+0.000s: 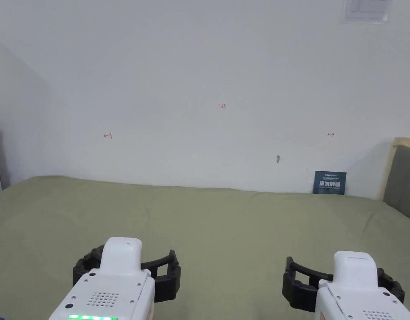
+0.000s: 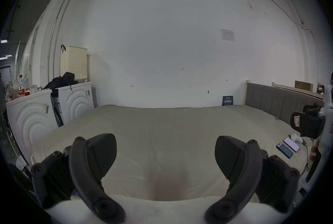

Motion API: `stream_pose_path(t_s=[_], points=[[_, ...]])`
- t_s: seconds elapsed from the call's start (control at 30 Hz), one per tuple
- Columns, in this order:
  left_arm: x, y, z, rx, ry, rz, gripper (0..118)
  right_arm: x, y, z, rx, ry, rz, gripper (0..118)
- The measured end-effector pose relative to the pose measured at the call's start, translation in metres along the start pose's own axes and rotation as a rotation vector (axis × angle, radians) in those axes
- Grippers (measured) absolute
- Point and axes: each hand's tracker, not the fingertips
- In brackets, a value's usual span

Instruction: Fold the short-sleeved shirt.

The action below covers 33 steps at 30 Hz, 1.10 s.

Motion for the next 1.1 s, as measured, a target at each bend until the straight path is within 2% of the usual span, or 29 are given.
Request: stream_pose_path(t_s=[0.17, 0.23, 0.4, 0.53, 0.6, 0.8, 0.87, 0.97, 1.07, 1.1], points=[[0.0, 0.0, 0.001, -0.002, 0.0, -0.008, 114, 0.0, 0.001, -0.004, -0.019, -0.056, 0.035, 118], [-0.001, 0.0, 0.0, -0.003, 0.0, -0.01, 114, 0.001, 0.001, -0.005, -0.022, -0.059, 0.025, 118], [-0.002, 0.0, -0.001, -0.007, -0.003, 0.0, 114, 0.01, 0.0, -0.006, -0.038, -0.004, -0.096, 118], [-0.003, 0.003, 0.0, -0.014, -0.002, 0.0, 114, 0.012, 0.002, -0.011, -0.071, -0.062, -0.107, 118], [-0.002, 0.004, 0.0, -0.012, -0.007, 0.001, 114, 0.015, 0.002, -0.013, -0.082, -0.061, -0.108, 118], [0.0, 0.006, -0.001, -0.005, -0.028, 0.0, 114, 0.021, 0.004, -0.018, -0.109, -0.001, -0.198, 118], [0.001, 0.006, -0.003, -0.009, -0.034, 0.012, 114, 0.023, 0.003, -0.024, -0.129, 0.015, -0.253, 118], [0.002, 0.006, -0.004, -0.014, -0.04, 0.013, 114, 0.026, 0.003, -0.029, -0.171, 0.084, -0.304, 118], [0.002, 0.005, -0.005, -0.014, -0.036, 0.0, 114, 0.023, 0.007, -0.028, -0.166, 0.082, -0.278, 118], [0.001, 0.006, -0.006, -0.016, -0.034, 0.0, 114, 0.021, 0.009, -0.028, -0.174, 0.071, -0.232, 118]])
